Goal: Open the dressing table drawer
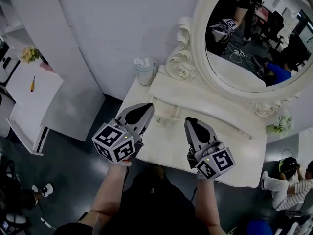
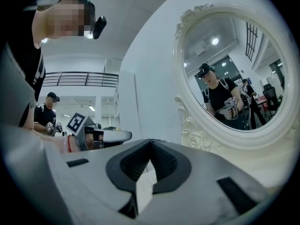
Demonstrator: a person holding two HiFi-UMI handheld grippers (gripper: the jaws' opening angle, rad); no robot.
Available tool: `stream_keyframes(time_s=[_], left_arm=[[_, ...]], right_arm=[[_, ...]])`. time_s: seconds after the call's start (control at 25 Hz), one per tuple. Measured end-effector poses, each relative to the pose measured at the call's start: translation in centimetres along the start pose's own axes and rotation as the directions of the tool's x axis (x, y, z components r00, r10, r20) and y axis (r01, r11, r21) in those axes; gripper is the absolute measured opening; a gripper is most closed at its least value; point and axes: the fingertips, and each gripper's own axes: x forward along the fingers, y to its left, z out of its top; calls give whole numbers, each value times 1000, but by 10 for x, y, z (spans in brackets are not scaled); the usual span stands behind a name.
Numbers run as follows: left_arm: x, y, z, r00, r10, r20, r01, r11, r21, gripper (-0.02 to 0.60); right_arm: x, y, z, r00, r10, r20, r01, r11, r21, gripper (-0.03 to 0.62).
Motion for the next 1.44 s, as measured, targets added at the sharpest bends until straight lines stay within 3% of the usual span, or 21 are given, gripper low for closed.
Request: stream_keyframes(time_s=[0.64, 1.44], left_arm=[[-2, -13, 25, 999, -25, 43, 25, 1000, 14, 0], [-7, -4, 3, 1000, -15, -3, 15, 1000, -27, 0]], right_arm=[[-4, 3, 19, 1000, -5, 25, 6, 999, -32, 4], [-2, 3, 2, 1000, -4, 16, 3, 1000, 20, 4]])
